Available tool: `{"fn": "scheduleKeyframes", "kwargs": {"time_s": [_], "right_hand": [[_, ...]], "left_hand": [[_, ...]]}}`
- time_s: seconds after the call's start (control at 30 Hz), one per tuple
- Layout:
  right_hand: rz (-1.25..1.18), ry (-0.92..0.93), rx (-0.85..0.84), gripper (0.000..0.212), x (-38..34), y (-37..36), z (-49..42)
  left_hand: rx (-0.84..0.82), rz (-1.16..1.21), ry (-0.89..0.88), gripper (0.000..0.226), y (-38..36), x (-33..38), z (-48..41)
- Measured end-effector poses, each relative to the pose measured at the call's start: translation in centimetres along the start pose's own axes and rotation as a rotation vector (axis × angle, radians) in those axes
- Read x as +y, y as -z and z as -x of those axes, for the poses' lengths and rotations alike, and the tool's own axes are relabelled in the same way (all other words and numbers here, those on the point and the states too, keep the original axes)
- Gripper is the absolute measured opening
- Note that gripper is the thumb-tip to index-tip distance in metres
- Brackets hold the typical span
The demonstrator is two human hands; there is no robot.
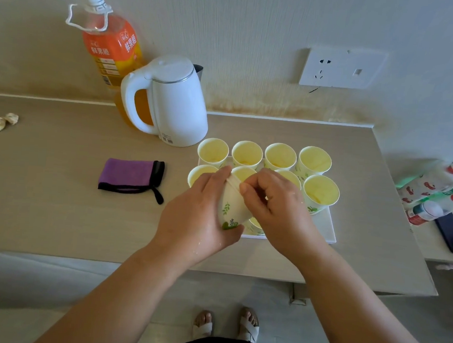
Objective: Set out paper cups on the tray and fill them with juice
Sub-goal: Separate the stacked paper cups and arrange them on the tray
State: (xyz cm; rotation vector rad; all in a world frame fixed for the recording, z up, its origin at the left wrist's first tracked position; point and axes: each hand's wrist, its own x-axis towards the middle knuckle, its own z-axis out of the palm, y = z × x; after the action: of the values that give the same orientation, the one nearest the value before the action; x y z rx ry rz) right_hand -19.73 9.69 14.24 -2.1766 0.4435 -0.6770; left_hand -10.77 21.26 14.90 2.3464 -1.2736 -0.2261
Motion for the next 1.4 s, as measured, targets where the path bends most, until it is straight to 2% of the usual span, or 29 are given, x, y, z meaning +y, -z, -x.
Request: {"fn": "scheduleKeyframes", "kwargs": {"time_s": [0.1,0.17,0.23,0.27,0.33,0.47,0.63,0.8,0.93,1.03,1.1,1.2,1.23,1.33,1.4], "right_hand": [[-0.126,-0.126,-0.046,0.02,0.0,0.6,0.2],[-0.335,-0.311,-0.07,0.015,0.4,1.6,-0.5],[-0.299,-0.39,-0.148,0.009,1.2,2.5,-1.4],[-0.25,-0.4,-0.23,0.009,1.6,2.7,-1.7],[-0.183,-0.392,-0.378,0.011,1.9,2.4,-2.2],[-0.166,-0.334,-0.392,0.014,1.8,2.1,-2.8],[-0.37,-0.355,-0.515,0.016,2.4,2.6,-3.4],[-0.428,-0.366,-0.39,0.014,3.3,4.6,-4.3],[-0.364,-0.323,-0.422,0.013,2.4,5.3,-5.3],[-0.394,-0.355,-0.316,0.011,2.0,4.4,-5.2],[-0.583,-0.437,-0.298,0.026,2.4,4.0,-4.6],[-0.967,-0.508,-0.345,0.093,3.8,3.2,-2.9],[-1.036,-0.493,-0.376,0.102,3.9,2.9,-2.2],[-1.057,-0.415,-0.459,0.092,3.4,1.6,-0.3],[-1.022,-0.366,-0.424,0.081,2.9,1.2,0.1]], "left_hand": [[-0.011,0.108,0.002,0.094,0.0,-0.4,0.2],[-0.092,0.386,0.051,0.086,0.2,-1.1,0.3],[-0.184,0.605,0.088,0.077,0.5,-1.6,0.4],[-0.202,0.629,0.078,0.077,0.6,-1.8,0.4],[-0.215,0.599,0.027,0.08,0.4,-1.8,0.2],[-0.25,0.534,-0.073,0.086,0.4,-1.5,-0.1],[-0.319,0.537,-0.068,0.08,1.2,-2.0,-0.3],[-0.33,0.553,-0.033,0.073,2.1,-3.0,0.3],[-0.319,0.617,-0.03,0.075,2.3,-2.4,0.0],[-0.278,0.683,-0.009,0.068,2.4,-1.5,-0.7],[-0.259,0.74,0.019,0.07,2.2,-1.3,-0.8],[-0.218,0.829,0.062,0.069,1.6,-1.3,-0.9],[-0.206,0.846,0.072,0.068,1.4,-1.3,-0.9],[-0.202,0.835,0.08,0.069,0.8,-1.1,-0.9],[-0.224,0.807,0.058,0.073,0.4,-0.9,-0.8]]}}
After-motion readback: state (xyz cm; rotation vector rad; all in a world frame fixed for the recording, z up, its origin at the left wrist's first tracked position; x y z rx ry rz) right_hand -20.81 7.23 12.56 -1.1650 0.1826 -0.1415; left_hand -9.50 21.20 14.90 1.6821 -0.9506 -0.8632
